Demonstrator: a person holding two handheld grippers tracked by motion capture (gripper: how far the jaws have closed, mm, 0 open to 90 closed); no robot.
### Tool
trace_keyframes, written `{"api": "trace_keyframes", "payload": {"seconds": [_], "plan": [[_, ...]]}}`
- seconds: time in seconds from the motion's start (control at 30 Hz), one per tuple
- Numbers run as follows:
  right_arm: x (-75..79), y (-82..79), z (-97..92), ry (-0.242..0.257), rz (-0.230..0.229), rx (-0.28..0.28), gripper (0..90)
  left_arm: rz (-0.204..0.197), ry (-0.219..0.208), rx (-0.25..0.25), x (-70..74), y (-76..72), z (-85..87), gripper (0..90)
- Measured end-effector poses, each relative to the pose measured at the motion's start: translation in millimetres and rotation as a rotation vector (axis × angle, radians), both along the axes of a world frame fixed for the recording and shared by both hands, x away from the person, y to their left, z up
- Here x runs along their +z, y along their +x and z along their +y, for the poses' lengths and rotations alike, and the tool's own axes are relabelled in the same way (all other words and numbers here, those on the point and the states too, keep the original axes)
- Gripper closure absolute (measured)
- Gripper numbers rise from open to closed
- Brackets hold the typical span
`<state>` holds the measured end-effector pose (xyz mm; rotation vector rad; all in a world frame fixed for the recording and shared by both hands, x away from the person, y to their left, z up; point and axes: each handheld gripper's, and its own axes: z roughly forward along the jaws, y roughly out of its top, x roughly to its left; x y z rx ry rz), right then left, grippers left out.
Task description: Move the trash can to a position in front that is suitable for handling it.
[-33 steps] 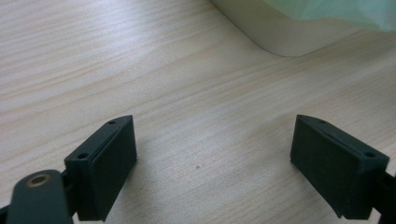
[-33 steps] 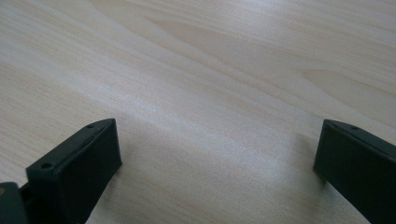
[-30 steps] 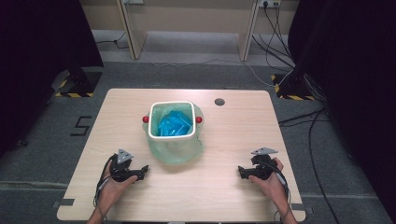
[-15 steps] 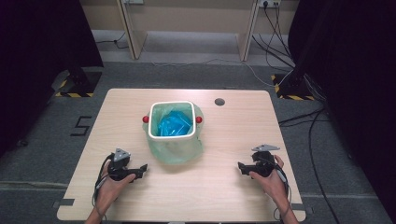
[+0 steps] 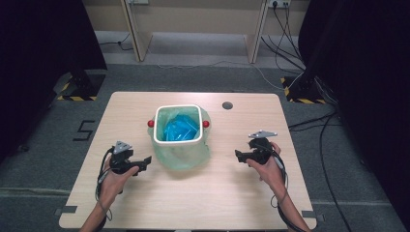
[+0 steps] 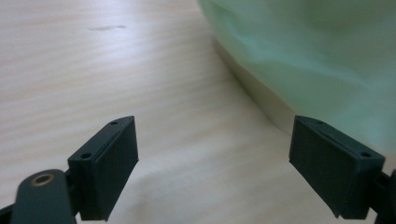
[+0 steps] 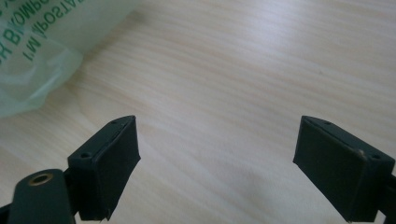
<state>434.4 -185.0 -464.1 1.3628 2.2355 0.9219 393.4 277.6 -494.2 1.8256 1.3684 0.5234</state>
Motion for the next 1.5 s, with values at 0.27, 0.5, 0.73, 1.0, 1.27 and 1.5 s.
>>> {"api": "trace_keyframes", "payload": {"seconds": [0.27, 0.5, 0.73, 1.0, 1.27, 1.5], "plan": [[5.2, 30.1, 25.1, 0.031, 0.009, 0.019, 14.8, 0.008, -0.059, 0.028, 5.2, 27.9, 0.9, 14.8], [7.9, 54.7, 51.2, 0.056, 0.023, 0.029, 15.4, 0.02, -0.086, 0.058, 3.3, 56.1, -3.8, 14.9], [3.3, 72.8, 74.5, 0.102, 0.041, 0.029, 15.5, 0.008, -0.088, 0.043, 6.5, 65.5, -14.2, 15.0], [-2.6, 74.2, 86.8, 0.134, 0.05, 0.04, 14.9, 0.003, -0.065, 0.017, 10.3, 66.9, -31.4, 17.3], [-7.1, 61.4, 72.5, 0.13, 0.069, 0.072, 21.5, -0.006, -0.035, -0.028, 15.3, 62.3, -59.1, 22.7], [-4.3, 43.3, 47.1, 0.115, 0.086, 0.077, 22.8, 0.008, -0.04, -0.073, 16.8, 54.7, -82.1, 24.4]]}}
